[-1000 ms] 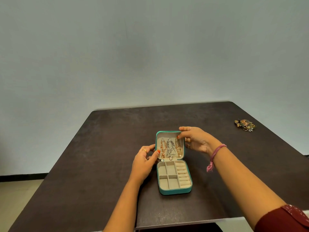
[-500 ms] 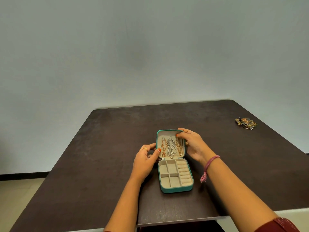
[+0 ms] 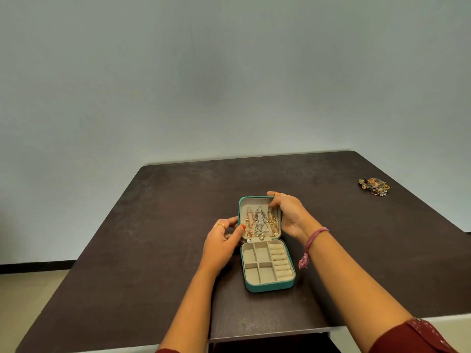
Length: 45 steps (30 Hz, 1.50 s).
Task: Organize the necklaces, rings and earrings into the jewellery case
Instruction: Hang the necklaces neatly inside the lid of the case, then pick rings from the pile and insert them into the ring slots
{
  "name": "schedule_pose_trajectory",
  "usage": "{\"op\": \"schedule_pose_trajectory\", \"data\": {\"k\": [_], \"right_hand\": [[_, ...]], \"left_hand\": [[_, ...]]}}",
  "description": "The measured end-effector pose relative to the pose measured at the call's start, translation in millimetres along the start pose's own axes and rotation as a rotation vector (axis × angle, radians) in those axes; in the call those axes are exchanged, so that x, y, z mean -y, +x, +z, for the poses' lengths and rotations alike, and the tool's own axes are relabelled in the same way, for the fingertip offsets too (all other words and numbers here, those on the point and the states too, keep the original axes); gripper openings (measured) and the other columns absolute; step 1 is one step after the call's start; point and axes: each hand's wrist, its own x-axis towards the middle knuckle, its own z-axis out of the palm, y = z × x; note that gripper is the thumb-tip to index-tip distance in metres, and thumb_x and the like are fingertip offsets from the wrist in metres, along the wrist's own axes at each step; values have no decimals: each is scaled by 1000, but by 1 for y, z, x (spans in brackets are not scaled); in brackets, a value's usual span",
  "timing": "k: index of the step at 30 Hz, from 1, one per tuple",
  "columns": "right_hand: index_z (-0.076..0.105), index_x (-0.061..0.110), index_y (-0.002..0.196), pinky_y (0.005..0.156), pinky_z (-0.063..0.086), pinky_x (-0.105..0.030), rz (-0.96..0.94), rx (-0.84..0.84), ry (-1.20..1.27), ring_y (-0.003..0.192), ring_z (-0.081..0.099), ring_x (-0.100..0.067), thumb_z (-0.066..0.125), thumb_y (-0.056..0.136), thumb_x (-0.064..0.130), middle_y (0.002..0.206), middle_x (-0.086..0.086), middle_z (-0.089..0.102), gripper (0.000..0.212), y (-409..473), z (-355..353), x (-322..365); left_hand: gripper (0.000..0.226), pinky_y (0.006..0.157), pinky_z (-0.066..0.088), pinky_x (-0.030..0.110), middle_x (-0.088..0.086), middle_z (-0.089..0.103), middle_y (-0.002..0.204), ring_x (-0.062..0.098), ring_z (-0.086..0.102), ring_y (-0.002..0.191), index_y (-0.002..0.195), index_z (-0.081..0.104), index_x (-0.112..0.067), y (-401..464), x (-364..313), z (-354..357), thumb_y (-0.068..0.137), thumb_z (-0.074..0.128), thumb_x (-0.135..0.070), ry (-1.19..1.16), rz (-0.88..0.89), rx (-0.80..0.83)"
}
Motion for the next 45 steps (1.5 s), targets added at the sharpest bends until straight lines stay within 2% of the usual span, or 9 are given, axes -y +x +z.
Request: {"op": "schedule_pose_trajectory", "data": {"k": [5, 10, 14, 18, 26, 30, 36, 40, 45], "right_hand": [[57, 10, 118, 76, 55, -36, -24, 84, 89, 90, 63, -23, 43, 96, 3, 100, -14, 64, 28, -6, -10, -8], [59, 12, 120, 80, 52, -30, -82, 48, 28, 93, 63, -16, 48, 98, 20, 104, -7, 68, 26, -12, -29, -30], [52, 10, 128, 87, 51, -29, -134, -48, 216, 110, 60, -20, 48, 97, 12, 121, -10, 61, 30, -14, -43, -47], [52, 6, 128, 94, 47, -32, -176, -110, 321, 114, 58, -23, 48, 97, 5, 121, -11, 60, 32, -20, -53, -51], [55, 4, 121, 89, 50, -29, -195, -145, 320, 110, 60, -23, 48, 96, 2, 117, -14, 61, 26, -22, -56, -56], [59, 11, 112, 86, 50, -27, -236, -143, 175, 106, 60, -20, 49, 96, 3, 115, -10, 61, 21, -29, -60, -57], [61, 25, 105, 93, 49, -28, -419, -176, -323, 104, 60, -10, 55, 93, 8, 112, 0, 63, 21, -44, -94, -54], [59, 26, 107, 94, 47, -29, -558, -215, -609, 105, 56, -10, 57, 91, 5, 111, 4, 54, 26, -46, -127, -43], [57, 21, 115, 98, 45, -37, -577, -498, -704, 105, 50, -11, 58, 89, 7, 117, -1, 45, 29, -44, -173, -18]], "left_hand": [[24, 74, 59, 32, -7, 62, 114, 6, 69, 82, 116, 59, -28, 0, 0, -1, 92, 61, -29, -11, -30, -17], [10, 79, 57, 39, -9, 65, 106, 4, 68, 83, 100, 60, -37, 0, 1, 2, 91, 60, -34, 51, -50, -68], [24, 79, 54, 33, -15, 61, 100, 2, 62, 81, 109, 65, -24, 1, 0, 1, 90, 59, -38, 218, -55, -142], [27, 74, 48, 24, -12, 59, 102, -1, 58, 78, 111, 65, -21, 0, -6, 5, 91, 58, -37, 275, -45, -161], [35, 66, 47, 16, -7, 60, 100, 3, 59, 78, 118, 65, -15, -3, -8, 5, 91, 61, -35, 255, -49, -163], [32, 61, 46, 13, -2, 62, 107, 5, 61, 83, 113, 67, -16, 0, -7, 1, 91, 59, -37, 242, -88, -136], [34, 73, 52, 38, 7, 61, 81, 17, 55, 67, 81, 59, -12, 11, -25, -8, 95, 50, -42, 78, -208, -184], [26, 77, 45, 36, 5, 61, 89, 16, 55, 82, 88, 62, -13, 24, -49, 6, 96, 49, -34, 154, -52, -254], [20, 87, 44, 25, 1, 60, 109, 10, 58, 95, 107, 68, -19, 33, -89, 68, 91, 56, -23, 221, 134, -171]]}}
